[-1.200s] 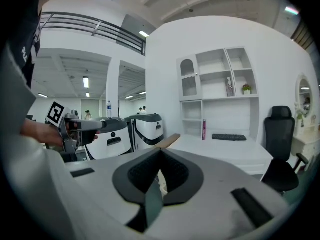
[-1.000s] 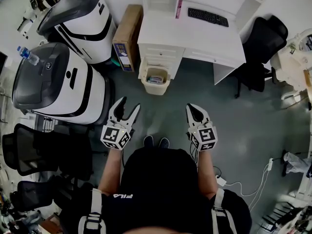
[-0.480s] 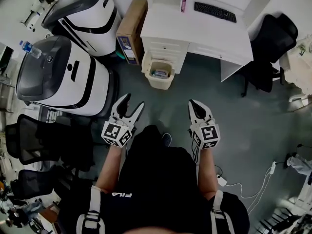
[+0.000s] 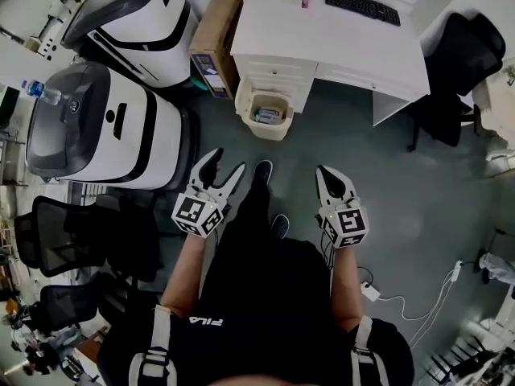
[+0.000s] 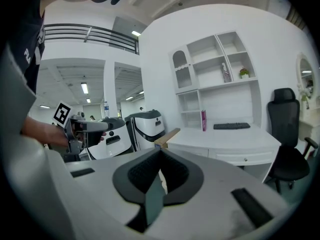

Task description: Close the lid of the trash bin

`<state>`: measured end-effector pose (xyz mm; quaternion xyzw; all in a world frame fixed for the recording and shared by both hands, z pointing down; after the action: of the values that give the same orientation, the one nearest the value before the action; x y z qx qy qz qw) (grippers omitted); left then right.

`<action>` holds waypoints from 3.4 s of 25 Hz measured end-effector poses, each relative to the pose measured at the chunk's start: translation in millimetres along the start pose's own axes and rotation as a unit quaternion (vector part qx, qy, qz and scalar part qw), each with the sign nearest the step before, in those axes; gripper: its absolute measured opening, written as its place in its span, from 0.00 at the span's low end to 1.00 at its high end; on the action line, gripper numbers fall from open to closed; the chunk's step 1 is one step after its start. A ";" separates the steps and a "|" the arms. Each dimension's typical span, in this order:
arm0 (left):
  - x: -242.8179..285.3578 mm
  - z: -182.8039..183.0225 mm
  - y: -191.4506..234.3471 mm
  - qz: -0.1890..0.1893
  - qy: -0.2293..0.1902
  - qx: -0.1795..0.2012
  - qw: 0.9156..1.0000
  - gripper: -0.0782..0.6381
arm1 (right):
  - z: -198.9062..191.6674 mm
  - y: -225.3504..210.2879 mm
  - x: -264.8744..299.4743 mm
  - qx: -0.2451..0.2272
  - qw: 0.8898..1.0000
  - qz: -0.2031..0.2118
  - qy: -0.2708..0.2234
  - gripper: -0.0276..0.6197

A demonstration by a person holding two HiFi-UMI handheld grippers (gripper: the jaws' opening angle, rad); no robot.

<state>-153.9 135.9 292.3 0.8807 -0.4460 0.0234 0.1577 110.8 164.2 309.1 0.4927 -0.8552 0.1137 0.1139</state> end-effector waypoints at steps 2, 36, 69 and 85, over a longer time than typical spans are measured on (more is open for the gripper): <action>15.0 -3.0 13.6 -0.002 0.007 -0.002 1.000 0.49 | -1.6 -4.7 15.0 0.004 1.000 0.001 0.002 0.05; 344.0 -268.2 368.9 0.087 0.238 -0.102 0.962 0.49 | -148.6 -89.8 307.8 0.057 0.993 0.019 0.099 0.05; 405.3 -354.2 358.7 0.028 0.259 -0.054 0.964 0.36 | -279.5 -89.2 317.3 0.125 0.978 0.003 0.169 0.05; 440.1 -399.5 294.1 -0.029 0.245 0.003 0.969 0.42 | -329.7 -94.3 303.9 0.160 0.967 -0.009 0.197 0.05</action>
<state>-82.9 -249.7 827.1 0.8614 -0.3679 0.2350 0.2597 71.4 -29.0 722.7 0.4801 -0.7819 0.3429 0.2013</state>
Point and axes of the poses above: the fingertips, and each gripper's own axes: x forward along the fingers, y to its left, z out of its top, the point moved 5 cm from there along -x, backward along the fingers, and after that the axes turned 4 degrees about -x, right-handed, at the moved point
